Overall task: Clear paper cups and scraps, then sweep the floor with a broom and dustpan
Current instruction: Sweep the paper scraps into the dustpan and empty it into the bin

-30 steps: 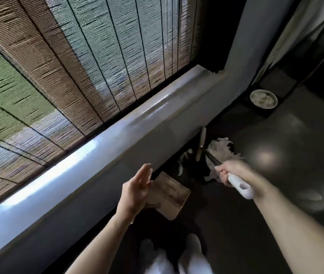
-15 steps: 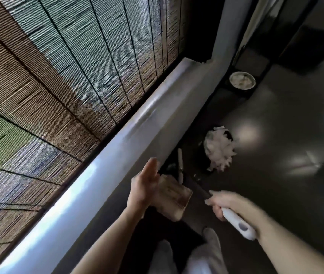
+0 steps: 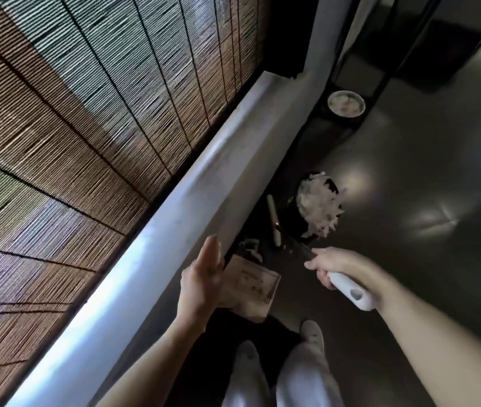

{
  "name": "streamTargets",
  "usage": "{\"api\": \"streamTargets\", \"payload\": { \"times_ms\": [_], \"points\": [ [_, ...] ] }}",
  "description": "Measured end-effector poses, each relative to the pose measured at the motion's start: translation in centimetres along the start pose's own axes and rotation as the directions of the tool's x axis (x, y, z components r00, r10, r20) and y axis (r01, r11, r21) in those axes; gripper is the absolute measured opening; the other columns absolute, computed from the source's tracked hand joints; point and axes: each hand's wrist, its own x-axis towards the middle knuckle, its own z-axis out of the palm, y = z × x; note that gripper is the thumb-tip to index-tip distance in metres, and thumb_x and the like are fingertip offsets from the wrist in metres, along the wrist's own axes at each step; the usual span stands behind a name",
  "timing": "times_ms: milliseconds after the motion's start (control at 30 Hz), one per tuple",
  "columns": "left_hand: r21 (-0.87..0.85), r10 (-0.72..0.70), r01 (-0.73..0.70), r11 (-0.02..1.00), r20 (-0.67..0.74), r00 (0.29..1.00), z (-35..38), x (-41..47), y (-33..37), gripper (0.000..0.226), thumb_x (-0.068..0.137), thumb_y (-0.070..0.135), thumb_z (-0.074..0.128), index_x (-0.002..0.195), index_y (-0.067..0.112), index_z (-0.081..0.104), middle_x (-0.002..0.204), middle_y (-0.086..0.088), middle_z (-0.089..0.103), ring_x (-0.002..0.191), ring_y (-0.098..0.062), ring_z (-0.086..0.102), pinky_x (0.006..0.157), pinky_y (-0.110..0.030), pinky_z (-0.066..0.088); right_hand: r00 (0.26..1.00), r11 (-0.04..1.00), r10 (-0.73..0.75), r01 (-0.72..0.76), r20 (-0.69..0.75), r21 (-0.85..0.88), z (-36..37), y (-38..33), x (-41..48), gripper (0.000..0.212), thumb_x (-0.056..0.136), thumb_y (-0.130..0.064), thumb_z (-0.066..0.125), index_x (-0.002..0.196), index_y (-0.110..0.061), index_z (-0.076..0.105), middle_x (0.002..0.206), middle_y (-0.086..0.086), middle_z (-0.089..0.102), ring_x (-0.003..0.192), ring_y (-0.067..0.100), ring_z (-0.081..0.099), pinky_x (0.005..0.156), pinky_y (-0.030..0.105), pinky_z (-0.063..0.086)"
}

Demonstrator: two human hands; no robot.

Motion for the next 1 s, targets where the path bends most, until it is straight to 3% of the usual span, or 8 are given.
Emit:
{"api": "streamTargets", "payload": {
  "times_ms": [67,233,400,667,833,867,933,1000],
  "points": [
    [0.0,0.016,-0.016,1.0,-0.01,1.0,0.0,-0.7,-0.6,0.035,0.08,0.036,0.055,0.11,0.052,0.044,0.08,0.047,0.053,0.078,0.016,0.051,0.074,0.006,0.031,0.999,0.999,0.023,-0.02,0.046,-0.049,1.7,0.8,0.8,0.055,0.099,-0.006,0.047,0.146,-0.028,0.029,0.035,-0.003,0.038,0.026,0.006,0.032,0.03,0.013,0.028],
    [0.003,0.051,-0.051,0.999,-0.059,0.997,0.6,1.1,-0.4,0.019,0.088,0.028,0.055,0.103,0.037,0.048,0.075,0.011,0.051,0.071,-0.002,0.037,0.066,-0.007,0.033,0.984,0.981,0.113,-0.089,0.136,-0.17,4.1,4.5,0.1,0.066,0.1,-0.006,0.043,0.151,-0.036,0.015,0.037,-0.004,0.035,0.027,0.006,0.03,0.031,0.013,0.027],
    [0.026,0.074,-0.073,0.997,-0.033,0.997,0.1,0.8,-0.3,0.025,0.092,0.013,0.058,0.101,0.035,0.049,0.08,0.015,0.045,0.069,-0.002,0.034,0.063,-0.005,0.034,0.974,0.983,0.169,-0.154,0.151,-0.101,-0.2,5.6,-3.2,0.054,0.097,-0.001,0.044,0.142,-0.03,0.036,0.04,-0.004,0.035,0.028,0.004,0.03,0.028,0.012,0.025],
    [0.024,0.087,-0.088,0.996,0.02,0.996,-0.2,-0.4,-0.1,0.017,0.089,0.012,0.056,0.096,0.025,0.049,0.077,0.018,0.041,0.067,0.0,0.032,0.059,0.004,0.03,0.998,0.997,0.059,-0.058,0.031,-0.044,-1.8,5.5,-5.4,0.058,0.098,0.0,0.044,0.143,-0.035,0.035,0.037,-0.003,0.036,0.026,0.004,0.031,0.029,0.01,0.025],
    [-0.018,0.079,-0.077,0.997,0.132,0.988,0.6,-0.3,0.0,0.047,0.084,0.002,0.058,0.086,0.048,0.053,0.071,0.032,0.052,0.068,0.015,0.047,0.068,0.008,0.029,0.998,0.964,-0.027,0.013,-0.048,-0.265,-2.6,4.7,-3.6,0.066,0.094,-0.002,0.051,0.148,-0.033,0.029,0.035,0.0,0.042,0.029,0.008,0.038,0.033,0.015,0.033],
    [-0.034,0.058,-0.054,0.998,0.146,0.988,1.0,-0.3,0.1,0.054,0.084,0.001,0.059,0.096,0.053,0.057,0.078,0.038,0.054,0.077,0.021,0.05,0.073,0.009,0.028,0.998,0.943,-0.038,0.018,-0.054,-0.332,-2.6,4.7,-3.1,0.066,0.094,-0.003,0.051,0.149,-0.031,0.028,0.036,0.001,0.045,0.03,0.01,0.041,0.034,0.017,0.035],
    [-0.039,0.026,-0.021,0.999,0.143,0.989,1.7,-0.2,0.4,0.05,0.085,0.004,0.062,0.111,0.046,0.06,0.087,0.045,0.054,0.086,0.029,0.048,0.077,0.008,0.03,0.996,0.871,-0.066,0.031,-0.055,-0.491,-1.9,5.2,-2.3,0.067,0.094,-0.009,0.053,0.152,-0.023,0.021,0.041,0.001,0.052,0.037,0.013,0.05,0.04,0.02,0.041],
    [-0.035,0.058,-0.054,0.998,0.137,0.989,2.3,-0.1,0.5,0.04,0.084,0.01,0.058,0.098,0.047,0.053,0.077,0.04,0.054,0.074,0.022,0.049,0.071,0.005,0.029,0.998,0.837,-0.057,0.038,-0.017,-0.546,-0.5,6.5,-1.6,0.075,0.093,-0.012,0.053,0.154,-0.018,0.009,0.039,-0.001,0.055,0.036,0.009,0.052,0.043,0.019,0.042]
  ]
}}
